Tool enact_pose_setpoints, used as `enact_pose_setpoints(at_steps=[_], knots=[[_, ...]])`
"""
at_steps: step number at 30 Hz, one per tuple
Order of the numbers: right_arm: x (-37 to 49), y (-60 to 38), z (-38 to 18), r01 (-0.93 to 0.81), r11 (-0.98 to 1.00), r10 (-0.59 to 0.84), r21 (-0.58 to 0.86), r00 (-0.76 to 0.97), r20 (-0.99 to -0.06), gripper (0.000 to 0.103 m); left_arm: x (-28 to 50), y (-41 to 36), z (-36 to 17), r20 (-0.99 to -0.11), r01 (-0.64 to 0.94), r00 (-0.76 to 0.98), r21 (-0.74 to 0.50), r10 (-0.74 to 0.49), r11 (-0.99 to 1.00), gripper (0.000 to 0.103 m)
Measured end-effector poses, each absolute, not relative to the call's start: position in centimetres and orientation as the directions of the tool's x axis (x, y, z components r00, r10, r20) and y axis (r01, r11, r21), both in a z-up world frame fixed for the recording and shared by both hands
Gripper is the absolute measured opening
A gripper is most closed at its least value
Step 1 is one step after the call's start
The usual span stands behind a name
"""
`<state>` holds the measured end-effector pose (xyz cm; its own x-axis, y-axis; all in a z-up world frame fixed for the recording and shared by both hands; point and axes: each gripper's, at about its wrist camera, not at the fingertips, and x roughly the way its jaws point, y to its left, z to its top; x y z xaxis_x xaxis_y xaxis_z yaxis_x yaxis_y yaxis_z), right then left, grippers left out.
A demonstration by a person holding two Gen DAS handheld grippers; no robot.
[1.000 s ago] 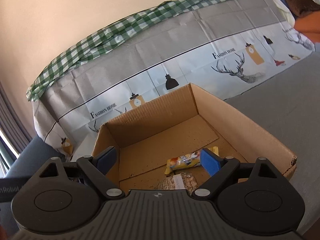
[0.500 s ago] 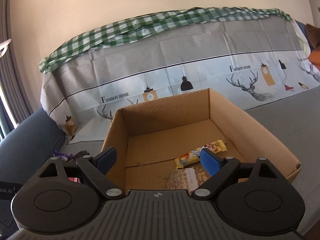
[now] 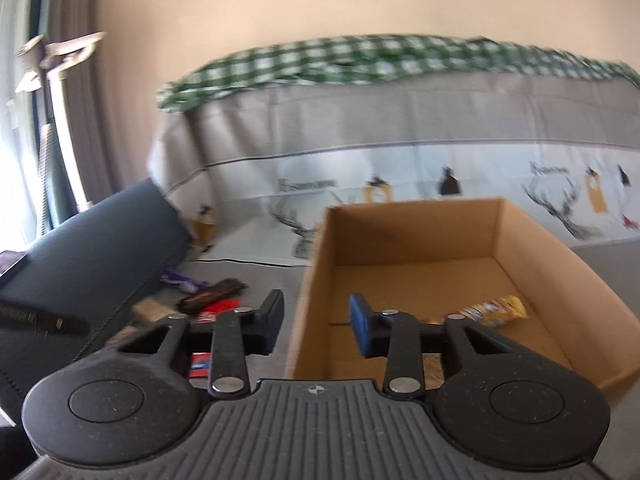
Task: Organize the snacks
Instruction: 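Move both open grippers back to the snack pile, then grasp the red spicy-strip packet with the right gripper while the left approaches the cracker bag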
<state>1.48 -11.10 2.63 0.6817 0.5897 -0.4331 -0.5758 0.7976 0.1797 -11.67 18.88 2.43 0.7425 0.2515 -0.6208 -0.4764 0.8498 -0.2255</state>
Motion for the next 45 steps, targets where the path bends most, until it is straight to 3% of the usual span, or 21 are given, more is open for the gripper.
enact_pose_setpoints(at_steps=[9,19,24,26,29,30,32,33,37,42,44,45], knots=[[-1.0,-6.0,1.8,-0.732,0.672,0.697,0.113,0.572,-0.433,0.038,-11.8,20.5,0.5,-0.622,-0.533,0.728,-0.247,0.289,0.809,0.011],[-0.5,0.2,-1.8,-0.780,0.613,0.704,0.123,0.469,-0.533,0.040,-10.4,20.8,-0.4,-0.665,-0.580,0.672,-0.196,0.328,0.791,0.011],[1.8,3.2,-3.8,-0.740,0.660,0.661,0.129,0.492,-0.567,0.053,-9.4,20.9,-0.7,-0.672,-0.602,0.648,-0.165,0.358,0.781,0.011],[2.7,4.4,-4.7,-0.729,0.675,0.641,0.113,0.503,-0.580,0.064,-8.8,21.0,-0.9,-0.670,-0.613,0.639,-0.146,0.378,0.776,0.012],[3.8,6.0,-5.9,-0.711,0.697,0.612,0.093,0.522,-0.594,0.068,-7.8,21.2,-1.2,-0.669,-0.635,0.619,-0.117,0.412,0.764,0.013],[4.2,6.6,-6.3,-0.713,0.695,0.611,0.090,0.519,-0.598,0.069,-7.4,21.4,-1.4,-0.670,-0.640,0.611,-0.106,0.421,0.761,0.016],[4.7,7.8,-7.0,-0.721,0.689,0.605,0.071,0.518,-0.605,0.074,-6.6,21.8,-1.8,-0.677,-0.653,0.593,-0.089,0.435,0.752,0.036],[4.8,8.4,-7.3,-0.728,0.683,0.602,0.061,0.514,-0.612,0.076,-6.2,22.1,-2.0,-0.681,-0.667,0.579,-0.079,0.448,0.741,0.051],[5.3,10.2,-8.8,-0.734,0.679,0.555,-0.006,0.519,-0.650,0.079,-4.5,22.3,-2.9,-0.691,-0.660,0.562,-0.043,0.454,0.750,0.063],[6.4,10.4,-9.7,-0.717,0.697,0.532,0.016,0.502,-0.682,0.077,-2.1,22.9,-4.9,-0.751,-0.657,0.487,0.022,0.446,0.754,0.068],[6.3,10.2,-9.6,-0.727,0.687,0.540,0.011,0.499,-0.678,0.053,-1.6,22.8,-5.5,-0.762,-0.651,0.467,0.047,0.449,0.758,0.071],[6.3,10.1,-9.5,-0.731,0.682,0.538,0.000,0.502,-0.677,0.053,-1.4,22.7,-5.6,-0.764,-0.646,0.463,0.056,0.448,0.762,0.072]])
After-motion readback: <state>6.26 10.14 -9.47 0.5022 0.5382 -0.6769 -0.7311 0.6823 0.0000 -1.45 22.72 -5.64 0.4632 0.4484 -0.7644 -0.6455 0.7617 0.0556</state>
